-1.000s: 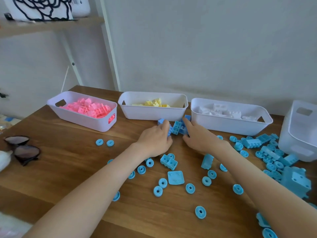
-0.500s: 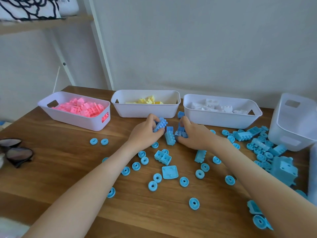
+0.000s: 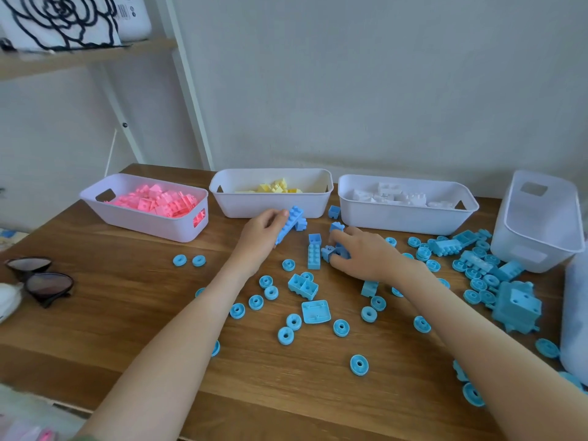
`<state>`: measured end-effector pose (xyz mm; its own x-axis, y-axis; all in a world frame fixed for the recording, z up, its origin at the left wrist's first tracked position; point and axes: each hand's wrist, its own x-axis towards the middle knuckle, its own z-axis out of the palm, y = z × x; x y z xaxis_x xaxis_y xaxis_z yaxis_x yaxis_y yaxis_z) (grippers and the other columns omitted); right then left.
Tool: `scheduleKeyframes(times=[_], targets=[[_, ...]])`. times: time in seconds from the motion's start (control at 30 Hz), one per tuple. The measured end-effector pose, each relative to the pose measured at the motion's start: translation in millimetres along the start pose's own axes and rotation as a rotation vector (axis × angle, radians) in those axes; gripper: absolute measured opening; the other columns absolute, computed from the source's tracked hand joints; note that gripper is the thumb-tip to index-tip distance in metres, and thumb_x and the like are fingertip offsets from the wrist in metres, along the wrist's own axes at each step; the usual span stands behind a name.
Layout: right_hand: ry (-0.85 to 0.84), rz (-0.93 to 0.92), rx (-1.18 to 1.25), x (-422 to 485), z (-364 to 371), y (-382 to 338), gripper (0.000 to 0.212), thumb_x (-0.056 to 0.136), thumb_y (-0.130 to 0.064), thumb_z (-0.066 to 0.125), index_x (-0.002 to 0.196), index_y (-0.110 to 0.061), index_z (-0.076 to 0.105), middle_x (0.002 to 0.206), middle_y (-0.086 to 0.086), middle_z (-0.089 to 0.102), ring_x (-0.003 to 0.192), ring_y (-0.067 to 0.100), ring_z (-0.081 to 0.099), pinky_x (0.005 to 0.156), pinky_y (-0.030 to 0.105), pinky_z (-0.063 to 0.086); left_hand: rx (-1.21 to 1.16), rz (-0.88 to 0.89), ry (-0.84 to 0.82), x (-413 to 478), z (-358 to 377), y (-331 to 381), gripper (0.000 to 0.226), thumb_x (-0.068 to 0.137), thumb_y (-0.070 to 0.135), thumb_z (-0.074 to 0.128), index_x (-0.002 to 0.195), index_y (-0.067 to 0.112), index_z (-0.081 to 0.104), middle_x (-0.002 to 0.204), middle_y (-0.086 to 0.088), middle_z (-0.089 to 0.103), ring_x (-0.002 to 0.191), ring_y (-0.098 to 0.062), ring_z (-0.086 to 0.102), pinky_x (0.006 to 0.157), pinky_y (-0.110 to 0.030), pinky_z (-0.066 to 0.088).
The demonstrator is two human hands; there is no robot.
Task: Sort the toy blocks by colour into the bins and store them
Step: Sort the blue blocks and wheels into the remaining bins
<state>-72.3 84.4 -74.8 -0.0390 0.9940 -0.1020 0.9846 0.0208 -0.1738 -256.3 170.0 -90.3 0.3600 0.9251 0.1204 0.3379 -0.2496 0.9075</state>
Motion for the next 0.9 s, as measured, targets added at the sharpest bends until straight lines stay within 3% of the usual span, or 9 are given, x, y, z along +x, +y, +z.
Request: scheduleKeyframes(times=[0.17,0.3,0.43,0.53,0.63,0.73,0.8,0.9], targets=[[0.045,0.015,-0.013,-5,1,-2,0.035,0.096,-0.038,0.041,0.129,-0.026,0.045,0.122,0.002,0.05,0.091,0.013,0.05,0.075,0.024,0.042,-0.049,-0.066,0.018,-2,3,2,0.025,0.099,0.043,0.04,0.081,0.031,0.053,0.088,-0.001,0.058,0.079,-0.008,0.051,0.07,-0.028,0.042],[0.071,0.034,0.033,-8,-7,-3,0.027,0.097,-0.03,0.043,0.12,-0.02,0.05,0.112,0.005,0.057,0.084,0.013,0.049,0.071,0.024,0.039,0.055,0.005,0.01,-7,3,6,0.035,0.099,0.038,0.042,0.074,0.015,0.051,0.066,0.001,0.046,0.062,-0.008,0.043,0.058,-0.025,0.033],[0.125,0.038,0.122,-13,-15,-9,0.023,0.097,-0.022,0.043,0.116,-0.015,0.053,0.11,0.008,0.059,0.088,0.019,0.055,0.075,0.027,0.046,0.053,0.052,0.108,-23,14,26,0.033,0.1,0.036,0.039,0.072,0.019,0.046,0.064,0.004,0.043,0.06,-0.006,0.042,0.055,-0.02,0.032],[0.252,0.027,0.181,-24,-23,-13,0.024,0.096,-0.017,0.043,0.116,-0.011,0.056,0.1,0.008,0.055,0.086,0.022,0.052,0.07,0.026,0.039,0.008,0.102,0.092,-35,26,51,0.032,0.101,0.039,0.035,0.077,0.02,0.047,0.066,0.003,0.045,0.062,-0.008,0.045,0.057,-0.022,0.036],[0.401,0.019,0.228,-44,-40,-7,0.015,0.092,-0.012,0.047,0.1,-0.007,0.059,0.084,0.006,0.05,0.076,0.024,0.05,0.063,0.028,0.034,-0.072,0.114,0.064,-43,37,79,0.037,0.1,0.042,0.034,0.092,0.01,0.051,0.065,0.001,0.044,0.053,-0.01,0.047,0.052,-0.027,0.04],[0.619,0.001,0.293,-83,-63,13,0.01,0.086,-0.006,0.054,0.091,-0.005,0.063,0.077,0.005,0.052,0.066,0.021,0.047,0.057,0.015,0.034,-0.158,0.105,-0.007,-50,56,98,0.039,0.1,0.042,0.036,0.094,0.006,0.05,0.064,-0.002,0.043,0.046,-0.011,0.045,0.041,-0.024,0.037],[0.74,0.066,0.287,-118,-78,33,0.009,0.085,-0.005,0.056,0.088,-0.008,0.064,0.074,0.003,0.053,0.06,0.017,0.044,0.056,0.01,0.034,-0.158,0.121,-0.062,-54,77,110,0.038,0.1,0.042,0.036,0.09,0.008,0.05,0.065,-0.003,0.044,0.046,-0.011,0.045,0.042,-0.023,0.037],[0.763,0.263,0.275,-159,-90,75,0.007,0.086,-0.008,0.054,0.083,-0.011,0.061,0.071,0.007,0.055,0.059,0.02,0.043,0.053,0.014,0.034,-0.054,0.224,-0.078,-61,120,135,0.03,0.1,0.04,0.038,0.087,0.015,0.046,0.066,0.001,0.049,0.055,-0.013,0.051,0.052,-0.022,0.04]])
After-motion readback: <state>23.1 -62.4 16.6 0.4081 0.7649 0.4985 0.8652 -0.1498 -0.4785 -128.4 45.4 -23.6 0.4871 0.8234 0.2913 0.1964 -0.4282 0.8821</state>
